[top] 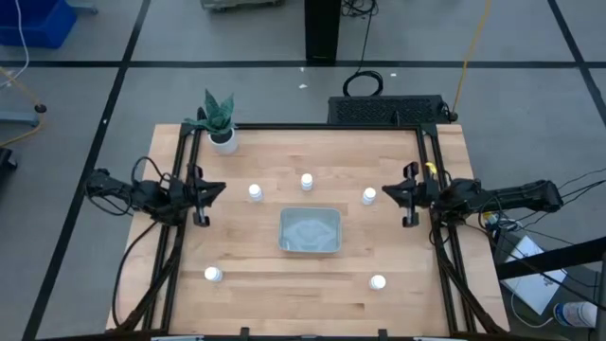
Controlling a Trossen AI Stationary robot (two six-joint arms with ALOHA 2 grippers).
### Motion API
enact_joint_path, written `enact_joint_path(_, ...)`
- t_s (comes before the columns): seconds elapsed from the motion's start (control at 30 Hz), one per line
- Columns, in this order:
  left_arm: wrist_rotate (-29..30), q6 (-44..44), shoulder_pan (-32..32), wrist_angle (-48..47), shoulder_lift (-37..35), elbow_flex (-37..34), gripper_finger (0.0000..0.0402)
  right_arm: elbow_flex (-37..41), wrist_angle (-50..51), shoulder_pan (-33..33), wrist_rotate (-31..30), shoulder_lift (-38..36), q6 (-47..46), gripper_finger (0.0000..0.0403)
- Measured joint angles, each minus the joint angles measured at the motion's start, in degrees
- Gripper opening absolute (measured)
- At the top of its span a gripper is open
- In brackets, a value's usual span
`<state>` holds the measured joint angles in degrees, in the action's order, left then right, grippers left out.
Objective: Pick and place pill bottles into a basket
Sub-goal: Put the white pill bottle into the gray bin
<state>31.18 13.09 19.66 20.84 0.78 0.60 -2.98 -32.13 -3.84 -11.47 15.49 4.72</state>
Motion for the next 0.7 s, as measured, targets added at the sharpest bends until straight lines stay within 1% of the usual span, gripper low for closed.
enact_joint_path(0.07,1.26,0.06,-0.02,0.78,0.01,0.02,0.0037,-2.26,4.41,0.00,-4.57,0.83,1.50,0.0008)
enact_joint_path(0.1,2.24,-0.37,-0.13,0.69,0.01,0.12,0.0037,-4.50,6.64,0.02,-5.69,1.72,2.33,0.0008)
enact_joint_path(0.23,6.21,-3.80,-1.00,-0.37,0.01,1.09,0.0037,-14.92,13.45,0.28,-7.12,6.78,6.65,0.0009)
enact_joint_path(0.33,6.53,-5.48,-1.78,-3.07,0.01,2.35,0.0037,-21.54,19.24,1.10,-9.44,12.20,8.69,0.0009)
enact_joint_path(0.47,6.67,-6.77,-2.68,-6.35,0.52,3.87,0.0037,-29.33,26.48,3.55,-9.79,18.58,10.87,0.0012)
enact_joint_path(0.57,6.70,-6.19,-3.30,-6.38,1.07,4.43,0.0037,-32.02,27.71,5.77,-9.67,22.61,11.39,0.0033)
enact_joint_path(0.7,6.51,-6.20,-3.67,-7.12,1.27,4.51,0.0037,-32.66,28.59,8.93,-9.58,26.41,11.20,0.0084)
